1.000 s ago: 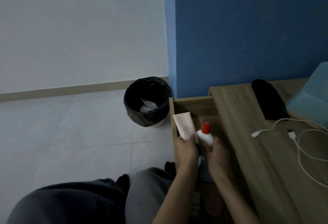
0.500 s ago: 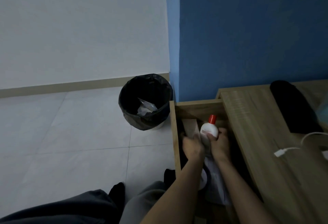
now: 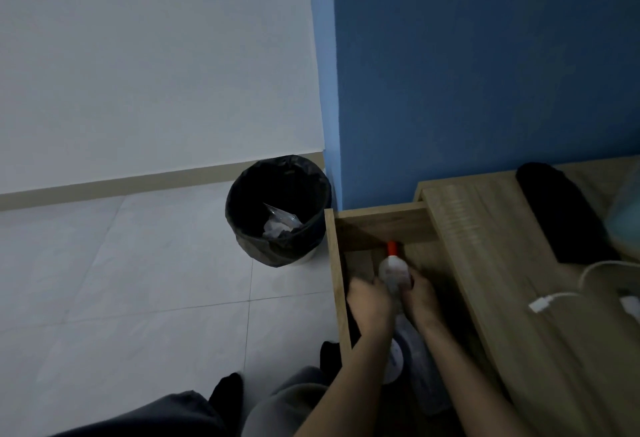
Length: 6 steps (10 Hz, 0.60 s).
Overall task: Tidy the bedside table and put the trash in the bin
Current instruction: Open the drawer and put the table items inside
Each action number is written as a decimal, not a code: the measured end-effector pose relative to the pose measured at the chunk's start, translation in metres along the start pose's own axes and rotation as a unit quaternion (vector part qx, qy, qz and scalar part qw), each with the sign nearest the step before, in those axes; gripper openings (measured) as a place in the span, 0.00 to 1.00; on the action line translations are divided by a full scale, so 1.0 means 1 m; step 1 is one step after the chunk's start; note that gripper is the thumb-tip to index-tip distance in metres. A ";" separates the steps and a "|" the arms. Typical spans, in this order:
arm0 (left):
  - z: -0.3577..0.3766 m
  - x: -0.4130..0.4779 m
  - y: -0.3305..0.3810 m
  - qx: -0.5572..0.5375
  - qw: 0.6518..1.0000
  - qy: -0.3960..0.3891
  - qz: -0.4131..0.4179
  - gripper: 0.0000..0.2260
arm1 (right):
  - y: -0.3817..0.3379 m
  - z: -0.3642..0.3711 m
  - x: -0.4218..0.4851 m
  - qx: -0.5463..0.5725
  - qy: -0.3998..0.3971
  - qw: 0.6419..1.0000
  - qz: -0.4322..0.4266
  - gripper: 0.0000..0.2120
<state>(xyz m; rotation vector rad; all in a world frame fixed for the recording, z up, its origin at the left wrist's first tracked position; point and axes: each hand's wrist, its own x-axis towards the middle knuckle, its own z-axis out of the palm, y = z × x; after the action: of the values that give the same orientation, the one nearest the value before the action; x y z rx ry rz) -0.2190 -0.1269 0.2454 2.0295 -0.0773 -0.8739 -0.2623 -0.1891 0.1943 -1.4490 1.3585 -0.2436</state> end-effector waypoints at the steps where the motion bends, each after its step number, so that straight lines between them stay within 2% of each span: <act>1: -0.008 -0.012 0.011 -0.024 0.998 0.016 0.061 0.15 | -0.013 -0.007 -0.036 -0.008 0.009 0.999 -0.050 0.10; 2: -0.007 -0.020 0.032 -0.019 0.980 0.024 0.198 0.16 | -0.024 -0.037 -0.077 -0.008 0.017 0.987 -0.160 0.12; 3: 0.003 -0.034 0.051 -0.011 0.957 -0.011 0.288 0.14 | -0.026 -0.074 -0.110 0.047 0.057 0.975 -0.208 0.15; 4: 0.029 -0.073 0.079 0.044 0.912 -0.126 0.388 0.14 | -0.003 -0.144 -0.129 0.064 0.216 0.946 -0.232 0.17; 5: 0.049 -0.095 0.088 0.094 0.885 -0.205 0.407 0.16 | 0.021 -0.183 -0.130 0.018 0.298 0.928 -0.222 0.13; 6: 0.082 -0.102 0.094 0.170 0.856 -0.264 0.411 0.18 | 0.052 -0.213 -0.125 -0.116 0.352 0.914 -0.163 0.16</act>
<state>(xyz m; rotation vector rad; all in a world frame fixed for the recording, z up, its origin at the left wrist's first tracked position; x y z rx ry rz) -0.3206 -0.2041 0.3447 1.7161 -1.3845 -0.8399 -0.4914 -0.1914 0.3000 -1.8863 1.7437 -0.9198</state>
